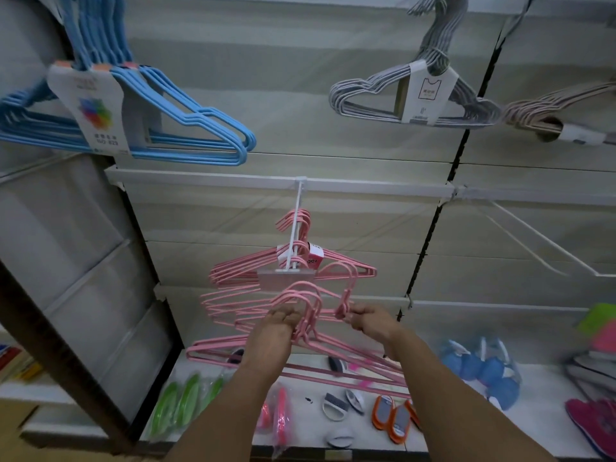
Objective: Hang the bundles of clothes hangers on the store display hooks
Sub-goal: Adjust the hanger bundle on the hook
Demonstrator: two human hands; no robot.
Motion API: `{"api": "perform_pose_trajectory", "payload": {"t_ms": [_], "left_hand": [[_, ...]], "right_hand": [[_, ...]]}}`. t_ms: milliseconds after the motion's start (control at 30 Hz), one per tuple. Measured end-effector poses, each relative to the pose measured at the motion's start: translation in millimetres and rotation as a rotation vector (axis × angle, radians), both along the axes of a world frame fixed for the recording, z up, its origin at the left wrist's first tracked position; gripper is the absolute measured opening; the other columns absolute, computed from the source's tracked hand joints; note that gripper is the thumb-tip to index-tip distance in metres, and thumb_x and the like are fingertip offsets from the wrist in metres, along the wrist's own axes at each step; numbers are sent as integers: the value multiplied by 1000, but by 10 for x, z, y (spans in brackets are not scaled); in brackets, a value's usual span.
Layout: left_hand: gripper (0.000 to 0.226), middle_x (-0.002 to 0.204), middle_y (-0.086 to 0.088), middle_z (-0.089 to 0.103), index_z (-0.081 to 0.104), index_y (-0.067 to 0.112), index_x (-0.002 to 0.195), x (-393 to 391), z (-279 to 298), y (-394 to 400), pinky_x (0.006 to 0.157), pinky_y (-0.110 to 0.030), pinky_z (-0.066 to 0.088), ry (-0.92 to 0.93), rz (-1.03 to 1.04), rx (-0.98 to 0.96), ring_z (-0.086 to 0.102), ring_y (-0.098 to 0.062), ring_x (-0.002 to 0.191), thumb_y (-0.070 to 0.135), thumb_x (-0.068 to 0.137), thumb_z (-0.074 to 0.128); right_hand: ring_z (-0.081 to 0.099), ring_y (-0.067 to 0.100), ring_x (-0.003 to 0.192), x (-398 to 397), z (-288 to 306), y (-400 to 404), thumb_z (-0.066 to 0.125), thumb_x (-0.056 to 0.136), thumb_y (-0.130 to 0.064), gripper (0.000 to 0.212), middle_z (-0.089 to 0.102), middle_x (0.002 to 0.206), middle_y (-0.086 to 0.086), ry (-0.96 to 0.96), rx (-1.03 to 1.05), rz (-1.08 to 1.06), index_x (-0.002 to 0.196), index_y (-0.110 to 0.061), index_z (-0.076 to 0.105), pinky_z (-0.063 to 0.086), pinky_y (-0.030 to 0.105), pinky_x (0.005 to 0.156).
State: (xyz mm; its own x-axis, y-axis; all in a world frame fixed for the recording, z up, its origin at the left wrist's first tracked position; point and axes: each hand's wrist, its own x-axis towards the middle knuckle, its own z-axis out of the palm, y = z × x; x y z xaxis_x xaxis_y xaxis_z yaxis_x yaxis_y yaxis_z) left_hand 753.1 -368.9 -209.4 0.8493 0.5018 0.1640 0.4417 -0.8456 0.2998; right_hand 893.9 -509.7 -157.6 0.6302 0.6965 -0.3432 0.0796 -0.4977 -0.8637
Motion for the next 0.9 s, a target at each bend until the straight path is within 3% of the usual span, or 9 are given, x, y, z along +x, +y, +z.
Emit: {"api": "perform_pose_trajectory", "payload": {"t_ms": [67,133,233,333,400,467,667,800,900], "left_hand": [[52,145,3,44,49,28,136,4,10,-1,101,-24,40,-21,22,-1,39,-15,133,6,90,47],[46,140,1,50,57,32,126,-6,22,5,94,-23,45,-66,45,-52,46,-13,125,5,90,46],[32,115,4,56,51,43,91,-41,44,-8,65,-17,40,-170,95,-145,51,2,86,18,98,33],[33,121,-6,55,54,40,106,-93,21,5,86,-40,50,-150,64,69,60,-23,97,44,97,22],[30,128,-8,51,55,41,110,-127,48,30,94,-46,46,-128,65,93,57,-32,108,43,98,27],[24,121,-6,53,57,36,105,-147,86,57,86,-39,47,-126,62,66,57,-29,102,34,99,34],[21,83,1,59,56,29,91,-149,58,86,59,-30,36,-100,66,101,54,-15,71,34,98,38],[40,129,1,56,54,24,129,-166,44,137,86,-28,46,25,42,-37,57,-21,107,11,93,44],[52,134,-2,52,49,24,135,-134,78,127,85,-29,44,77,50,-36,57,-25,111,2,88,43]], "right_hand": [[51,24,94,-25,66,60,48,97,-5,26,64,107,5,-29,-4,18,101,-15,72,44,28,80],[53,39,101,-76,126,151,47,97,-5,27,64,119,16,-73,-2,39,111,-10,69,45,42,93],[52,23,95,-138,160,265,47,97,-5,26,63,123,16,-87,5,89,113,-7,68,42,34,95],[49,12,88,-169,182,347,47,97,-5,26,64,106,6,-53,29,91,113,-4,67,38,28,90],[48,9,83,-175,190,418,46,98,-3,25,61,91,-1,-43,30,108,98,-10,70,35,23,88],[46,7,74,-198,178,511,47,97,-3,29,57,78,-5,-71,14,142,81,-17,67,38,21,80],[39,7,63,-220,36,686,50,97,-8,23,49,67,-7,-156,-58,193,110,-1,68,36,20,62],[56,21,82,-86,-91,703,54,96,-17,25,66,89,2,-317,-146,72,116,-12,68,43,30,79],[53,22,114,-21,-159,616,55,95,-30,32,61,125,0,-608,-253,-19,126,-25,60,40,35,101]]}}
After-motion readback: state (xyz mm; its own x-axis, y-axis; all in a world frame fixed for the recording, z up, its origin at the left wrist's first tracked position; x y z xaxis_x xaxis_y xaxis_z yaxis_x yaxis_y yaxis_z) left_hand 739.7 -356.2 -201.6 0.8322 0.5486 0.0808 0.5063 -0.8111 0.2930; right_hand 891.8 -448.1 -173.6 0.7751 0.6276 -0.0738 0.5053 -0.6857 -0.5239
